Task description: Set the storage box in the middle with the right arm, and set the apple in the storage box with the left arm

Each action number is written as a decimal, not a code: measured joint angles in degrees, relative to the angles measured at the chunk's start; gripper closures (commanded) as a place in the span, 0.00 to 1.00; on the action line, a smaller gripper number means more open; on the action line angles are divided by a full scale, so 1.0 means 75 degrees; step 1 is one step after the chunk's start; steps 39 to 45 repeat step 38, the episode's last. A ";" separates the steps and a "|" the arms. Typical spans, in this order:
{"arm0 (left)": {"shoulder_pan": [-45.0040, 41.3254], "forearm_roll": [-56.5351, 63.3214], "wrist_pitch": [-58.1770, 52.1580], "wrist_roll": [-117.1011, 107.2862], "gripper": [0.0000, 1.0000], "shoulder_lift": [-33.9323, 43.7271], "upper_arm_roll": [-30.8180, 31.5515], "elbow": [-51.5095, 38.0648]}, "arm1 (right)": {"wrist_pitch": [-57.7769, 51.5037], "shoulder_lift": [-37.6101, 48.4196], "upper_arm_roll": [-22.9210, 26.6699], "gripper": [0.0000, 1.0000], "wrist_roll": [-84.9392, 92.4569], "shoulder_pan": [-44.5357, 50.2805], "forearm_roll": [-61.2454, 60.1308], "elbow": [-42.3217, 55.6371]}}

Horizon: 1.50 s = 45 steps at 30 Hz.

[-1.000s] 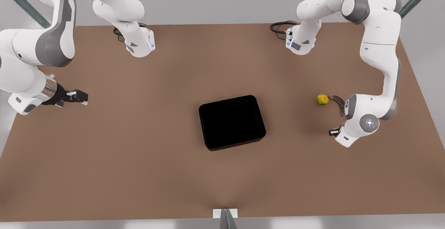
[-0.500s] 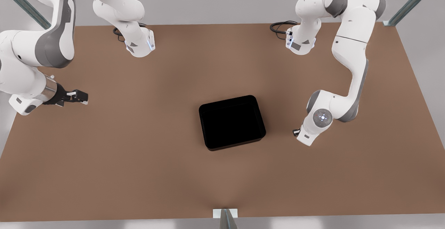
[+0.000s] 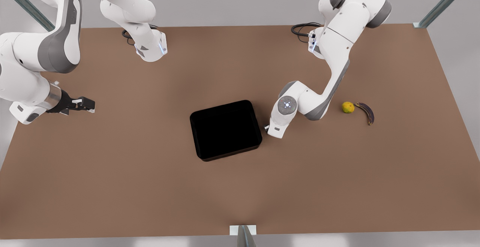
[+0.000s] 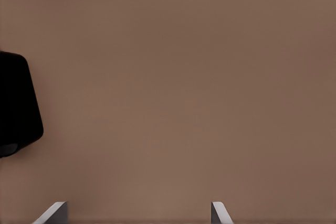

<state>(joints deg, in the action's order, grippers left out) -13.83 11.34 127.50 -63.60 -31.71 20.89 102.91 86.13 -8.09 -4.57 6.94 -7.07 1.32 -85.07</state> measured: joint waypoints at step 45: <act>0.0169 -0.1405 -0.5289 0.6770 0.00 0.3390 -0.2375 -0.3041 | -0.0084 0.0059 0.0000 0.00 -0.0059 0.0059 0.0012 0.0058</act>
